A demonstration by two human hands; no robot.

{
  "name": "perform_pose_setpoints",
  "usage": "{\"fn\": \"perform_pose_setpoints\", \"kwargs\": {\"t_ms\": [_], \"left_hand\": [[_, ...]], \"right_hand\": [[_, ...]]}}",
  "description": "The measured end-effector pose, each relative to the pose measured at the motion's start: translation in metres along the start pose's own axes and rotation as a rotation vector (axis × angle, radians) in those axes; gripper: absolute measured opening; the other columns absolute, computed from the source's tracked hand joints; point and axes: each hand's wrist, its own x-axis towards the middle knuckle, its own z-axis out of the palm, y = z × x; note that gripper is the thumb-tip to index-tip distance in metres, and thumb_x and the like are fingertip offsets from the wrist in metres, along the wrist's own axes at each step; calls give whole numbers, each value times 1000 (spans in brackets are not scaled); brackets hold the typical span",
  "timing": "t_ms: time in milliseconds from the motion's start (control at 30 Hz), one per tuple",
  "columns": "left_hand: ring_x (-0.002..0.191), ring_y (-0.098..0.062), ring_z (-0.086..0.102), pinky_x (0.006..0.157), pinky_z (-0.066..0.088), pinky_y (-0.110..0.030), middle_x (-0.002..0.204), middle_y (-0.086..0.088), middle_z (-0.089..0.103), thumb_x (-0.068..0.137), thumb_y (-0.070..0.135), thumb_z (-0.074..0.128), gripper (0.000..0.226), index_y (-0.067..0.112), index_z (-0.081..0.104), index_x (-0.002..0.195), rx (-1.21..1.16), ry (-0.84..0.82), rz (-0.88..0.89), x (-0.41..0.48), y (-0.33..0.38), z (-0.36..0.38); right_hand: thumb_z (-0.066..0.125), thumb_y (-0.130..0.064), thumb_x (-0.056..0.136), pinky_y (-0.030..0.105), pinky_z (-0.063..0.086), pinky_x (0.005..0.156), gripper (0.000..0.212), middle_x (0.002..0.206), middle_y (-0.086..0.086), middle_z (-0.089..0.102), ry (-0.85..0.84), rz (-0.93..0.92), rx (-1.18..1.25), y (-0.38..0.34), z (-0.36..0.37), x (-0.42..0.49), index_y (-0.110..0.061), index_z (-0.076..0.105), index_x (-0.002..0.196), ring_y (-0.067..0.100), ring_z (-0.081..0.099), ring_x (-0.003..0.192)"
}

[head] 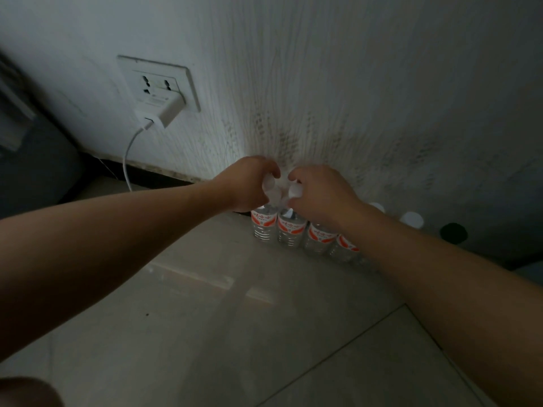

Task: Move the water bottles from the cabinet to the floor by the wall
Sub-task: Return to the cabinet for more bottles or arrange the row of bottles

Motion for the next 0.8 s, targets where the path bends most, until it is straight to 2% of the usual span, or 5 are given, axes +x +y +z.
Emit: {"fn": "perform_pose_setpoints", "kwargs": {"t_ms": [133, 333, 600, 667, 800], "left_hand": [[108, -24, 59, 84, 43, -28, 118, -6, 62, 78, 20, 73, 46, 15, 62, 122, -15, -7, 6, -2, 1, -1], [111, -19, 57, 88, 47, -31, 123, 0, 59, 72, 26, 80, 58, 23, 58, 126, 1, -9, -10, -4, 2, -2], [102, -18, 57, 82, 43, -30, 118, 0, 61, 81, 41, 70, 46, 21, 60, 122, 46, 94, 90, -8, 25, -3], [104, -20, 57, 84, 44, -33, 117, -1, 63, 85, 44, 66, 43, 21, 61, 121, 64, 121, 114, -9, 32, 1], [105, -24, 59, 88, 46, -37, 117, -4, 65, 95, 43, 51, 38, 19, 62, 122, 65, 194, 120, -7, 49, 11]], "right_hand": [[75, -35, 78, 36, 50, 87, 52, 118, 4, 64, -6, -5, -19, 1, 0, 0, -18, 61, 125, 23, 60, 106], [73, -45, 79, 32, 43, 89, 63, 128, 1, 56, 0, -40, -19, 4, -3, -3, -20, 54, 134, 21, 55, 114], [66, -43, 84, 29, 43, 82, 51, 121, 2, 59, 79, -42, 5, 24, -20, -16, -18, 58, 127, 20, 57, 104], [66, -44, 85, 27, 41, 80, 50, 121, 1, 61, 86, -29, 10, 33, -24, -22, -18, 59, 127, 19, 58, 103], [61, -45, 87, 29, 42, 86, 48, 122, 3, 63, 113, -10, -17, 49, -31, -36, -17, 61, 125, 21, 57, 110]]}}
